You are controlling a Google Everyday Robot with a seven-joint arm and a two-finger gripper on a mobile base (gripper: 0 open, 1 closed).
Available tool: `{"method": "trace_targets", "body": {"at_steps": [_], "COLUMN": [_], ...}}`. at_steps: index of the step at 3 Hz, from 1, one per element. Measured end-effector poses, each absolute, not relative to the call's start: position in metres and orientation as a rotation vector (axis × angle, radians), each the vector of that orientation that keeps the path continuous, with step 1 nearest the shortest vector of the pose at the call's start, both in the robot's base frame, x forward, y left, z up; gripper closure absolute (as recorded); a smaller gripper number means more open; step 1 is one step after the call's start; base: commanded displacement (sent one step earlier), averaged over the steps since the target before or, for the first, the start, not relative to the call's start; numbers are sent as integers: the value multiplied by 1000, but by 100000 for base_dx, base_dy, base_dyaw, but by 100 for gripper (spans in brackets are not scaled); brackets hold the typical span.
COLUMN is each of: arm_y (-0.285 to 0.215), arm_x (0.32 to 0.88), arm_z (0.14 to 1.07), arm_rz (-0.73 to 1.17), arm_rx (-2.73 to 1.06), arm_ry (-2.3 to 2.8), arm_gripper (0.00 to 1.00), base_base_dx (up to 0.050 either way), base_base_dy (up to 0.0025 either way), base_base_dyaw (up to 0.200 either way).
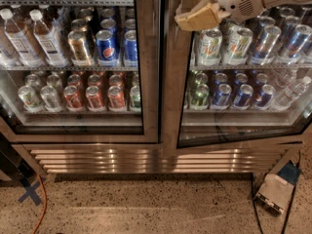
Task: Open right fridge door
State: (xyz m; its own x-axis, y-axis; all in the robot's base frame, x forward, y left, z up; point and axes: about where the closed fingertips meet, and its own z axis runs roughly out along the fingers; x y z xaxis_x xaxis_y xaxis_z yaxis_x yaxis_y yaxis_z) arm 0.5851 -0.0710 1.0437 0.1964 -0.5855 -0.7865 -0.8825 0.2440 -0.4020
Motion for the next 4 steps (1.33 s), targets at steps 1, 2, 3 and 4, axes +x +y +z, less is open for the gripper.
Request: {"method": "trace_targets", "body": {"at_steps": [1, 2, 3, 4], "arm_y": [-70, -74, -73, -77], "arm_x": [583, 578, 575, 566], "arm_z": [1044, 1045, 1045, 1047], "arm_rz": [365, 341, 340, 316], "arm_rx": [-1446, -1423, -1423, -1392], "arm_ry": [1494, 1504, 1504, 1512], "arm_gripper": [100, 100, 100, 100], "base_base_dx": [0, 0, 0, 0], "base_base_dy": [0, 0, 0, 0], "base_base_dyaw": [0, 0, 0, 0]}}
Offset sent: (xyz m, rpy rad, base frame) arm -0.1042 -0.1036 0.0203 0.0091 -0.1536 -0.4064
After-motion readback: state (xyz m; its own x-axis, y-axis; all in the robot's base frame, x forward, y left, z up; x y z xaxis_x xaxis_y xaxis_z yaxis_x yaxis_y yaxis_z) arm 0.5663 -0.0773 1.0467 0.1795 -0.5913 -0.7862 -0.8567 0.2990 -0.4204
